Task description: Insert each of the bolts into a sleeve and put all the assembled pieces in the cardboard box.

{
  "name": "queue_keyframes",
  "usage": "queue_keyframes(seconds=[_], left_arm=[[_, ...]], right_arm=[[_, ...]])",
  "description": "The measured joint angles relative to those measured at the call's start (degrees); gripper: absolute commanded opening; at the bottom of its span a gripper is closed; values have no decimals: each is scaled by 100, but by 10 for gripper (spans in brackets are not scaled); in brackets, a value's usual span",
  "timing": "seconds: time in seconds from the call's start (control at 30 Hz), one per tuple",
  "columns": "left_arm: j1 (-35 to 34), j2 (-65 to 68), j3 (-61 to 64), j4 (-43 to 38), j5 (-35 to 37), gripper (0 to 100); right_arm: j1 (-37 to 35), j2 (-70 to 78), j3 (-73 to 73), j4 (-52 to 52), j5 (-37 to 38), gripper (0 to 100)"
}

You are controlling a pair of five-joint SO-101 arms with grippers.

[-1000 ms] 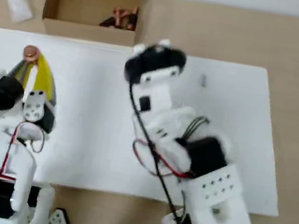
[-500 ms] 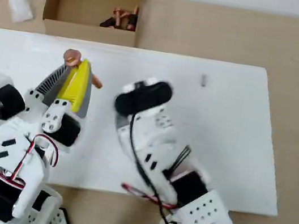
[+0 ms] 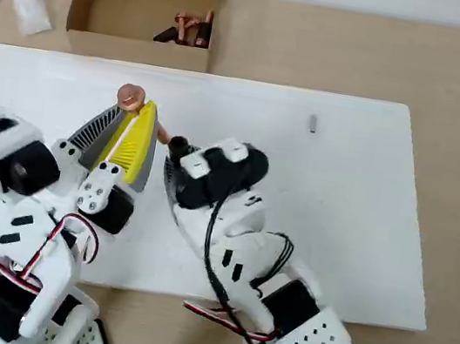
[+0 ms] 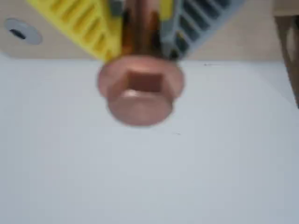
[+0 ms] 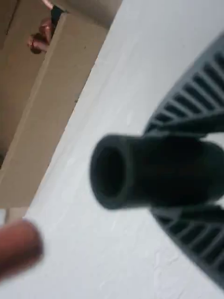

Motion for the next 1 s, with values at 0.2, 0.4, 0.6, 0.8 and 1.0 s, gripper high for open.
queue_keyframes(seconds=[0.2, 0.4, 0.6, 0.8, 1.0], left_arm=[[18, 88, -9, 0, -70, 13], [308, 826, -273, 0, -70, 10], [387, 1574, -677, 0, 202, 10], [396, 1767, -730, 0, 255, 10], [413, 1767, -730, 0, 255, 10]], right_arm=[[0, -457, 237, -9, 105, 9], [0, -730, 281, -9, 105, 9], [0, -782, 281, -9, 105, 9], [0, -932, 281, -9, 105, 9], [44, -985, 281, -9, 105, 9]])
